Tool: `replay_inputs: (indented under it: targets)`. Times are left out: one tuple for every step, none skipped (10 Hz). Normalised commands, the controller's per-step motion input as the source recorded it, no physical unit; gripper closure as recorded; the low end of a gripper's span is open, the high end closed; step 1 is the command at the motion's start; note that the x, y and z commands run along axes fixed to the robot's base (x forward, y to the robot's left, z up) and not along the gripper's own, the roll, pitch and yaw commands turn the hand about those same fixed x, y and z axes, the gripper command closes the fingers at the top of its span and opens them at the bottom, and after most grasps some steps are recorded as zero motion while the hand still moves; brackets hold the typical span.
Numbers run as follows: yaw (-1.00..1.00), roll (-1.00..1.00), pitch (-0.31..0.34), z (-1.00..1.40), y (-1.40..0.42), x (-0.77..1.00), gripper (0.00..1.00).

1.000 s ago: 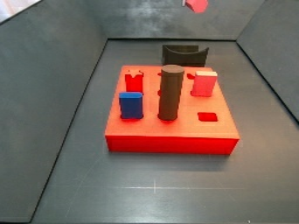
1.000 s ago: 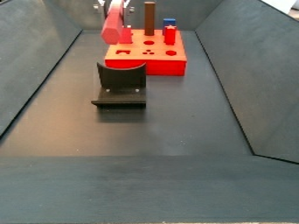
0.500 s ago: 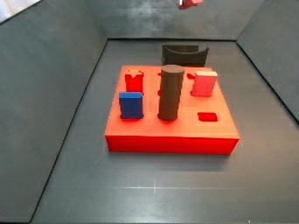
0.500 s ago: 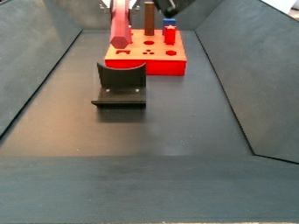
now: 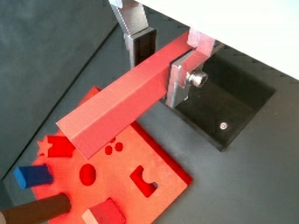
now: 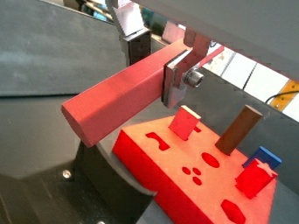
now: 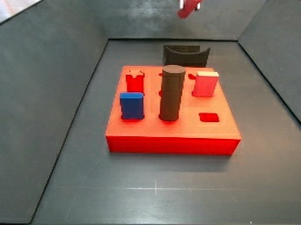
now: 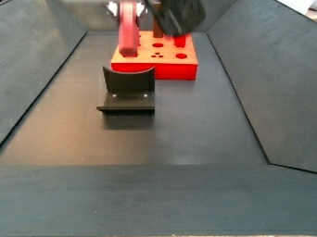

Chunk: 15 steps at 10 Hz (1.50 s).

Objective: Pick up the hexagon object. Move up. Place the hexagon object on the fixture. Regrasp the hexagon object. Move to above the board. Insert the hexagon object.
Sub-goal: Place the hexagon object on the fixture, then regrasp the hexagon object.

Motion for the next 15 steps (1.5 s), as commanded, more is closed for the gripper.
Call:
replay_inputs:
  targets:
    - [-0.13,-0.99,0.197,-1.00,0.14,0.15,1.00]
    - [-0.14,-0.89,0.197,-1.00,0.14,0.16,1.00]
    - [-0.17,-0.63,0.148,-1.00,0.14,0.18,1.00]
    - [-0.19,-0.47,0.117,-1.00,0.14,0.19,1.00]
    - [-0.20,-0.31,0.089,-1.00,0.14,0.20,1.00]
    - [-0.18,-0.19,0.051,-1.00,0.14,0.20,1.00]
    - [-0.18,-0.16,0.019,-0.83,0.12,0.17,1.00]
    - [-0.15,-0.15,-0.003,-0.57,0.09,0.13,1.00]
    - [-0.14,-0.15,-0.015,-0.45,0.08,0.12,1.00]
    - [-0.10,-0.12,-0.035,-0.21,0.08,0.09,1.00]
    - [-0.09,-0.11,-0.038,-0.21,0.09,0.07,1.00]
    - [-0.07,-0.11,-0.038,-0.21,0.09,0.07,1.00]
    - [-0.06,-0.11,-0.038,-0.21,0.09,0.07,1.00]
    - [0.00,0.00,0.000,0.00,0.00,0.00,0.00]
    - [0.01,0.05,0.027,1.00,0.00,0.00,0.00]
